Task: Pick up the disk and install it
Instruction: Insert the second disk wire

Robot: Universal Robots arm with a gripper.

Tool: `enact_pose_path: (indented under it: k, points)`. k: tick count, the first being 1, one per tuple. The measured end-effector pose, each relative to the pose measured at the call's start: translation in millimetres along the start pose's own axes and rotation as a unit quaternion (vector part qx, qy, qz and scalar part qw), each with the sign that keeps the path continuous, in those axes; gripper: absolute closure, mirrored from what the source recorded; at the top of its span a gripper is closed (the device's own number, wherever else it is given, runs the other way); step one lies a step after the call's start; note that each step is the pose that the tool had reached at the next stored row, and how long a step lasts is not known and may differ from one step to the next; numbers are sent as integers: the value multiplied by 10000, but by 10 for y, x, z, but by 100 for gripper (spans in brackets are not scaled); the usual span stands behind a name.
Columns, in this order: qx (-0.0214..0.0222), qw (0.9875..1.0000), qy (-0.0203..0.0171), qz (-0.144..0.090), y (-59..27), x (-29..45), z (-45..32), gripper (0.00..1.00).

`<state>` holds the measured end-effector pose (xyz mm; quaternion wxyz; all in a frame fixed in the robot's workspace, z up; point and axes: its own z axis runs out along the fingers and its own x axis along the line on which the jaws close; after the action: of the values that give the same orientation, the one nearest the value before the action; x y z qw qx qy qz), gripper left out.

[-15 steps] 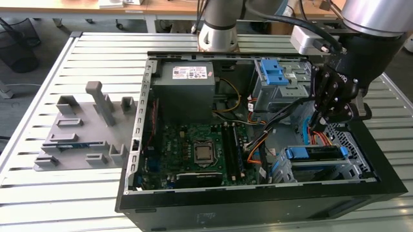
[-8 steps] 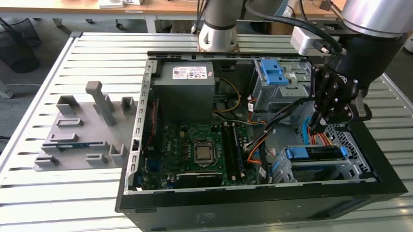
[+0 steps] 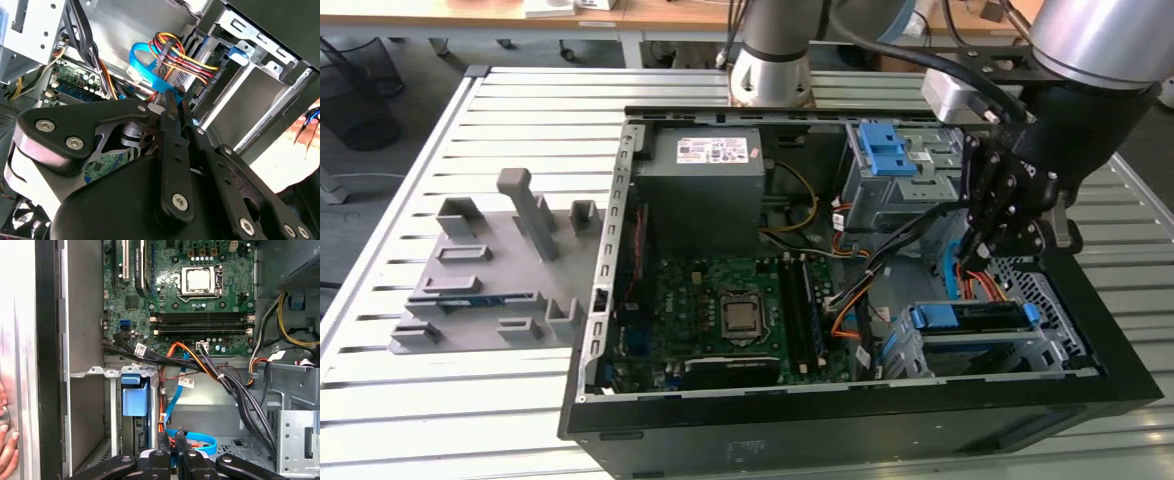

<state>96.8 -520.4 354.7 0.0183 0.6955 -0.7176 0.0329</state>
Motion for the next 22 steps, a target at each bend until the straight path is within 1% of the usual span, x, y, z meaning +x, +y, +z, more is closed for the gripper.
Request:
enact_pose_path:
  k: [5, 9, 10, 13, 14, 18, 22]
  points:
    - [1, 10000, 0, -3, -2, 77, 37, 84]
    - [6, 10000, -1, -5, -2, 86, 42, 84]
    - [13, 10000, -1, -5, -1, 86, 42, 84]
    - [87, 10000, -12, -6, 16, 91, 46, 84]
    - [97, 10000, -16, -5, 20, 93, 51, 84]
    - [99, 9999, -16, -5, 21, 113, 88, 84]
    - [103, 9999, -18, -6, 21, 161, 123, 84]
